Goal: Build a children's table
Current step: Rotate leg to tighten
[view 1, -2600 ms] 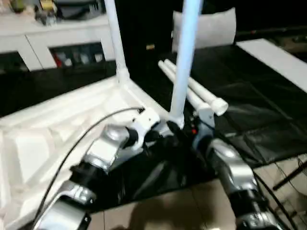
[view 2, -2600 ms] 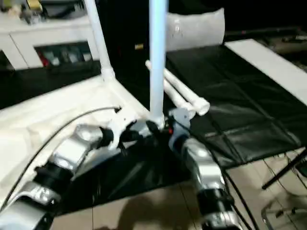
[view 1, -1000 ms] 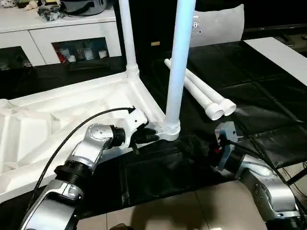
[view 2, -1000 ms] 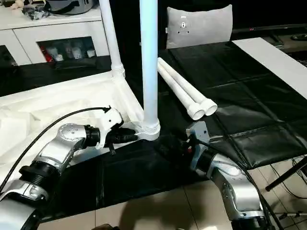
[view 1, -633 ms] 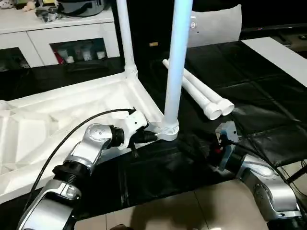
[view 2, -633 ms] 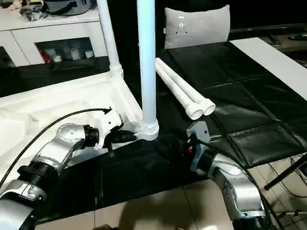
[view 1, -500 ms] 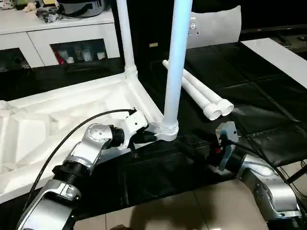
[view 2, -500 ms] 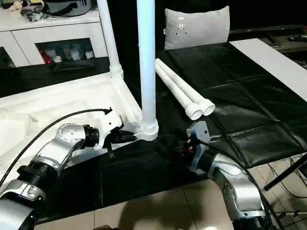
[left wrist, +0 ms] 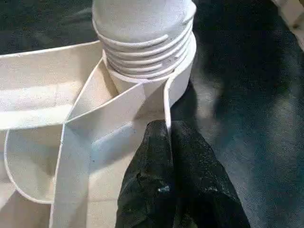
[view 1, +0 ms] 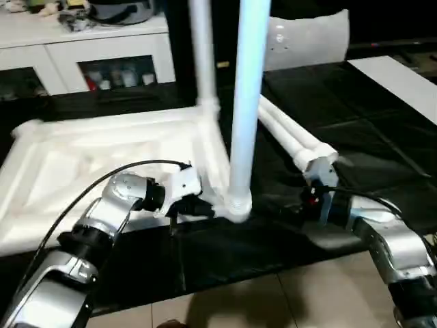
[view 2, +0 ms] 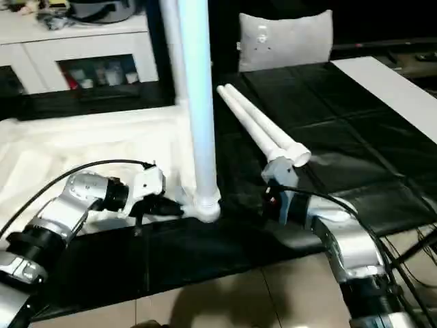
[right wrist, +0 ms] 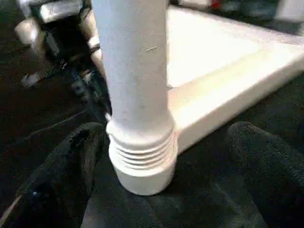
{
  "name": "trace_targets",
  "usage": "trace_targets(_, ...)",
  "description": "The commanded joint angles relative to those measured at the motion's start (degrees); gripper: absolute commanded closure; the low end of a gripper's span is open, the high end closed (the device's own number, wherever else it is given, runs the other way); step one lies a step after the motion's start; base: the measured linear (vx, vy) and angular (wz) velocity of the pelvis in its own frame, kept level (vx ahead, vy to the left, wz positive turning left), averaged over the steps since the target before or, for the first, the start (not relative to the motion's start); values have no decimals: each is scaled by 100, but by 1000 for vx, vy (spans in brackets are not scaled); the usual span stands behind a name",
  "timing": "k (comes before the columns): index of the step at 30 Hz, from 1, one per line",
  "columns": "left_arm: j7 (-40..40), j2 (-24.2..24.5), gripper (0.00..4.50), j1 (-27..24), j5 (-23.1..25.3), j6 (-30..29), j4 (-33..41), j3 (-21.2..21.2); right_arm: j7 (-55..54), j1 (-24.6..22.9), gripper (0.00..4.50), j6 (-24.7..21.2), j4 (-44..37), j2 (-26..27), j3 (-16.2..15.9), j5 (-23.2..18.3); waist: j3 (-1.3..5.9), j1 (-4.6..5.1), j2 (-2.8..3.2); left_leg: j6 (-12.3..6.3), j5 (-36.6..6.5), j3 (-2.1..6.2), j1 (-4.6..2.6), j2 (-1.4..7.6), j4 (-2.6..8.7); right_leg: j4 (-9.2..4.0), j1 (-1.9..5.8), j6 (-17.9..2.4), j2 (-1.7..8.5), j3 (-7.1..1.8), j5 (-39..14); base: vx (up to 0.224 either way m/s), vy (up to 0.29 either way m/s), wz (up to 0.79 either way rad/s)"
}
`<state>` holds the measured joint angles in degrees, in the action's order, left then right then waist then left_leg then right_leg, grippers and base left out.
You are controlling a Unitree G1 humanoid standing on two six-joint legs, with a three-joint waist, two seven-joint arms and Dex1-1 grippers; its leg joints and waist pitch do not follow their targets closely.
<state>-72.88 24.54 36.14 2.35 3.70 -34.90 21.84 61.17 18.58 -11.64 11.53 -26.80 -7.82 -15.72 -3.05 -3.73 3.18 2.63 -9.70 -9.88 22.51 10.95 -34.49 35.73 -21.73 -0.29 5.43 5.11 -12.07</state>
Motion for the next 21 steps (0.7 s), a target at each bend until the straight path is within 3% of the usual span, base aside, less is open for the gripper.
trace_targets(1,-292,4,447,46,294,138,-100,397,281,92,0,104,87,-104,-131,106,407,21,-68,-341,-1112,38,-132,235,383,-424,231,-1444,327,-295,-616,0,0,0)
trace_targets(3,-417,22,447,143,353,284,-170,476,547,159,0,234,181,-163,-353,222,409,12,-82,-365,-1081,42,-121,235,383,-416,242,-1442,330,-294,-576,0,0,0)
trace_targets(5,-417,22,447,143,353,284,-170,476,547,159,0,234,181,-163,-353,222,410,8,-87,-380,-1070,38,-116,229,378,-418,242,-1444,330,-294,-601,0,0,0)
trace_targets(7,-603,39,447,213,373,393,-178,556,688,273,0,413,343,-150,-545,341,395,3,-102,-348,-1157,38,-118,230,384,-445,232,-1410,341,-296,-875,0,0,0)
trace_targets(12,-880,25,447,286,404,571,-133,673,815,617,0,557,790,104,-637,377,408,18,-87,-308,-1192,44,-117,234,393,-429,229,-1454,332,-292,-885,0,0,0)
trace_targets(13,-907,21,450,294,412,591,-130,688,856,663,29,545,841,142,-639,352,412,6,-80,-316,-1171,37,-133,242,385,-416,217,-1487,326,-295,-773,0,0,0)
trace_targets(17,-933,-16,450,374,445,690,-229,729,1043,773,55,561,990,252,-728,325,430,-65,-78,-371,-1041,31,-140,251,377,-377,223,-1559,320,-298,-420,0,0,0)
trace_targets(21,-913,-31,450,409,487,746,-299,713,1100,814,77,655,1111,290,-788,357,420,-86,-90,-346,-1087,28,-136,244,383,-395,228,-1516,335,-299,-594,0,0,0)
